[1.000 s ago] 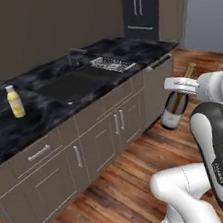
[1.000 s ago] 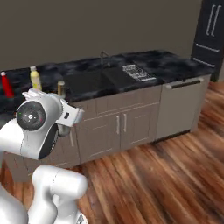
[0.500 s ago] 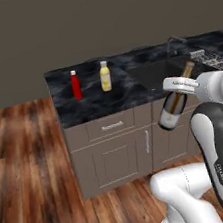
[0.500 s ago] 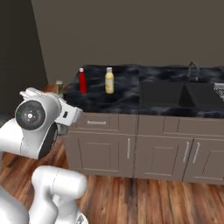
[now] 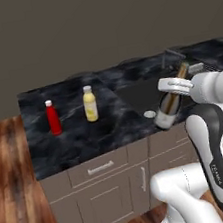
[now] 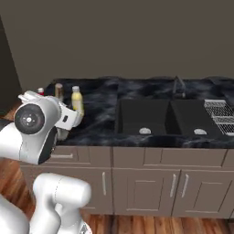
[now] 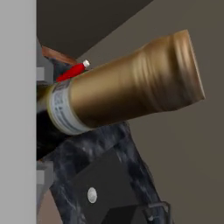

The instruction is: Move the drinks to the dining counter.

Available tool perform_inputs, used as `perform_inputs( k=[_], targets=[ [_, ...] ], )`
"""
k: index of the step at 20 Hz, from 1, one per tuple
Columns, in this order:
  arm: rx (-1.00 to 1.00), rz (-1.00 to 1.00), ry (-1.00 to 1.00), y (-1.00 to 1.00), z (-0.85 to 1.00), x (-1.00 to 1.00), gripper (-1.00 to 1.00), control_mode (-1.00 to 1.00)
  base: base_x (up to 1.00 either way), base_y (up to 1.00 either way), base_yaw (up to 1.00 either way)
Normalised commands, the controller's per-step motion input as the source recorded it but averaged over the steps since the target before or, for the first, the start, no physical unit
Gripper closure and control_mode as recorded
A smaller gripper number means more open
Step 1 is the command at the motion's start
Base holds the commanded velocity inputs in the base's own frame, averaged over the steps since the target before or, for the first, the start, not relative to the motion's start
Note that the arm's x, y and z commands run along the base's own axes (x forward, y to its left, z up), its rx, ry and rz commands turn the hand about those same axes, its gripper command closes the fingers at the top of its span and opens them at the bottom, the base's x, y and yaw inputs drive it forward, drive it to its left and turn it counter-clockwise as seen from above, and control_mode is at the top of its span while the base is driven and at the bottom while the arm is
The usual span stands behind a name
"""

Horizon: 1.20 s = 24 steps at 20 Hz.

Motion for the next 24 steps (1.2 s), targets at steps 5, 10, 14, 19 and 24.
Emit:
perform_inputs(
  k=[5,10,14,19,24],
  targets=[
    [0.00,0.00,0.00,0.00,0.00,0.00,1.00,1.00,1.00,0.12,-0.28],
    [0.00,0.00,0.00,0.00,0.00,0.00,1.00,1.00,1.00,0.42,-0.14],
    [0.00,0.00,0.00,0.00,0.00,0.00,1.00,1.00,1.00,0.13,-0.02],
    [0.00,0.00,0.00,0.00,0.00,0.00,1.00,1.00,1.00,-0.01,0.21],
    [0.00,0.00,0.00,0.00,0.00,0.00,1.00,1.00,0.91,-0.11,0.44]
  ],
)
